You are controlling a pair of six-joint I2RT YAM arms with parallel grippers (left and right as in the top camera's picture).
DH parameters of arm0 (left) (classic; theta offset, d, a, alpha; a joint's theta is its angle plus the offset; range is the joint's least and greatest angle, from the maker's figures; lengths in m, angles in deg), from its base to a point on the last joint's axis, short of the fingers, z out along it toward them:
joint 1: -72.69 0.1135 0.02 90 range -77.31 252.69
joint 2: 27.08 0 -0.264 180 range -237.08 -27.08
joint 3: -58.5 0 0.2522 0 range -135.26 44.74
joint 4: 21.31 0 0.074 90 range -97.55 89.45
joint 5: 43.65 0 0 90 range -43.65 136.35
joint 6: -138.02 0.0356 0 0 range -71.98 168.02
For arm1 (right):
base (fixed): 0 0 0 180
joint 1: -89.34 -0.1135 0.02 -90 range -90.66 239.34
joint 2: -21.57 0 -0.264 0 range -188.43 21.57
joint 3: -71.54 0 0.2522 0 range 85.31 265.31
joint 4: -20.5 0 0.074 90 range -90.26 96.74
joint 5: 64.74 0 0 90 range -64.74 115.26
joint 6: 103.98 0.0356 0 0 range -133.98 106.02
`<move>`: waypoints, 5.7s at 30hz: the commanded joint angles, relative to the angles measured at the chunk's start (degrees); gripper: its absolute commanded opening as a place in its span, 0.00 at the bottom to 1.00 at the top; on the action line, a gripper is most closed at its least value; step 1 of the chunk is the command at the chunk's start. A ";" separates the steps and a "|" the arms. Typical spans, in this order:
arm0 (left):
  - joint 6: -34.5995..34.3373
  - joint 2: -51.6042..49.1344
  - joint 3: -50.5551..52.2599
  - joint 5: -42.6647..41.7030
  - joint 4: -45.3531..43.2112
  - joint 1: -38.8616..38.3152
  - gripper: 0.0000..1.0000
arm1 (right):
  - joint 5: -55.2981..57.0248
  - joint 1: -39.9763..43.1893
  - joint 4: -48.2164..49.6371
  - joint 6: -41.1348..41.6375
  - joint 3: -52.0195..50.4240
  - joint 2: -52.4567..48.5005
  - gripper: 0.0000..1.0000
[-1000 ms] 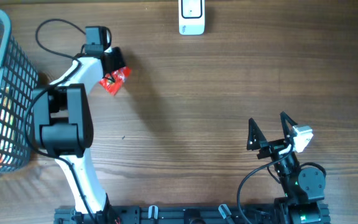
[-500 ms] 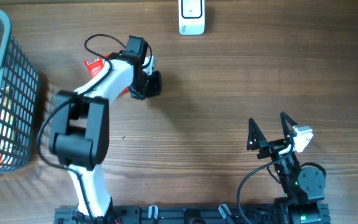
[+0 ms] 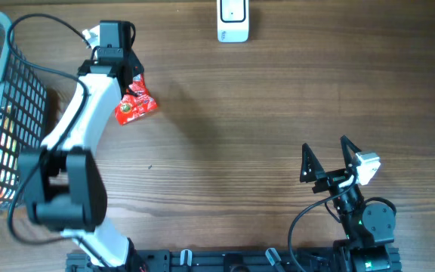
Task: Scan the item barcode
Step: 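Move the left gripper back over the basket, then reach into the basket and grasp the cream wet-wipes pack with left gripper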
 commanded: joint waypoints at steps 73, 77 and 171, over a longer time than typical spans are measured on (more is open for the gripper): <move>3.54 10.93 1.31 -5.81 7.30 48.57 1.00 | 0.55 0.33 0.20 -0.98 -0.07 0.35 1.00; 3.54 10.95 1.31 -26.27 7.08 55.23 0.98 | 0.52 0.33 0.20 -0.96 -0.07 0.35 1.00; 13.16 5.22 1.44 -25.90 1.97 58.77 1.00 | 0.55 0.33 0.20 -0.96 -0.07 0.35 1.00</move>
